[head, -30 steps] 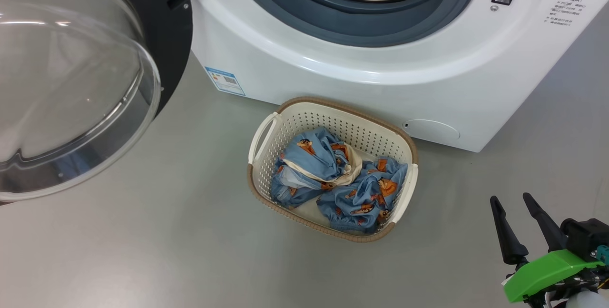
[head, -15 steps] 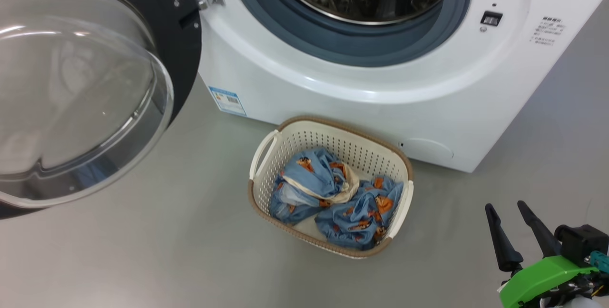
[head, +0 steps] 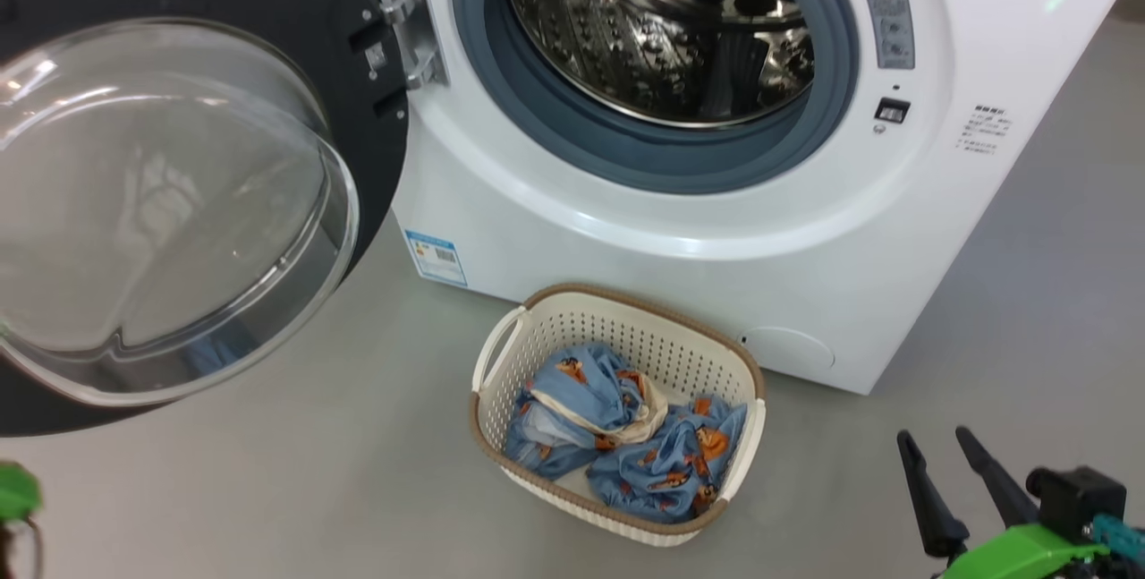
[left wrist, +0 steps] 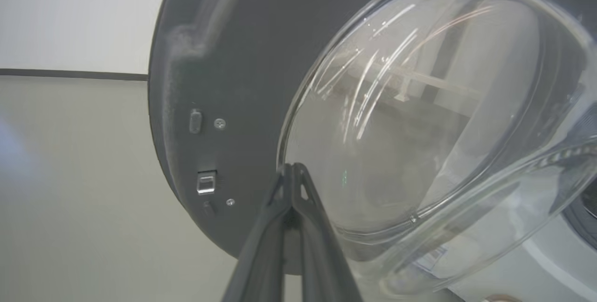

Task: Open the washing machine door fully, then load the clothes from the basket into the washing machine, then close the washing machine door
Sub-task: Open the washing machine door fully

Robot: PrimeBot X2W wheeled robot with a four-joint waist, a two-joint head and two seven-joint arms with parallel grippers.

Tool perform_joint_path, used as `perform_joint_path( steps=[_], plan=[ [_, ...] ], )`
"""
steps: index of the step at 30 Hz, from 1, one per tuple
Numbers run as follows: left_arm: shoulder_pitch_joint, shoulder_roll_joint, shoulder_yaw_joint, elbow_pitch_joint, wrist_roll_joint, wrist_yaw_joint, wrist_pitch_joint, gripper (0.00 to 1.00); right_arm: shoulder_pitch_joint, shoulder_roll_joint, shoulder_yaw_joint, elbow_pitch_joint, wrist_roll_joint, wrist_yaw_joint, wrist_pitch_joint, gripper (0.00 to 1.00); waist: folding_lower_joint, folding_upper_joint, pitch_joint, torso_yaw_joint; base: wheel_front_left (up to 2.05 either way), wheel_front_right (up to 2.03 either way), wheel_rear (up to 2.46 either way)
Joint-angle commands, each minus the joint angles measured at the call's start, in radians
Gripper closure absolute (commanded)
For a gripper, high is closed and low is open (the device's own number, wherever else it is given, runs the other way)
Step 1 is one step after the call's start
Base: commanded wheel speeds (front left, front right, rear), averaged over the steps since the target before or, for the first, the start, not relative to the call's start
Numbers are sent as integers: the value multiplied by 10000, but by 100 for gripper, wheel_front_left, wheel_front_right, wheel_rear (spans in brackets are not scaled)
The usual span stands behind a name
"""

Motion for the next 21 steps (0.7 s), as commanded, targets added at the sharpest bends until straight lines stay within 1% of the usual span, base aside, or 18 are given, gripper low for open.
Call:
perform_joint_path(
  steps=[1,2,4,5,6,7,8,11,12,21],
  plan=[
    [73,453,187,-357,-64,-24,-53,91,131,-136,207,-198,98,16,-122,0,0,0,-219,-50,0,0,0],
    [321,343,135,-600,-100,-24,-53,85,175,-135,195,-206,113,16,-122,0,0,0,-286,-75,0,0,0],
    [853,93,-50,-1087,-161,-24,-53,65,271,-133,173,-223,141,16,-122,0,0,0,-419,-135,0,0,0],
    [1116,-14,-132,-1329,-167,-24,-53,57,317,-130,170,-234,152,16,-122,0,0,0,-474,-177,0,0,0],
    [1368,-115,-243,-1561,-193,-24,-53,52,354,-128,173,-246,159,16,-122,0,0,0,-521,-230,0,0,0],
    [1594,-184,-345,-1800,-219,-24,-53,41,383,-139,172,-251,172,16,-122,0,0,0,-554,-286,0,0,0],
    [1801,-251,-478,-2023,-229,-24,-53,25,403,-153,152,-258,188,16,-122,0,0,0,-574,-331,0,0,0],
    [2339,-393,-913,-2579,-265,-24,-53,2,440,-172,135,-285,208,16,-122,0,0,0,-629,-530,0,0,0],
    [2485,-428,-1081,-2747,-264,-24,-53,0,442,-186,123,-294,215,16,-122,0,0,0,-631,-603,0,0,0],
    [3143,-700,-1843,-3684,-434,-25,-53,0,391,-259,17,-389,196,16,-122,0,0,0,-584,-1426,0,0,0]
  ],
)
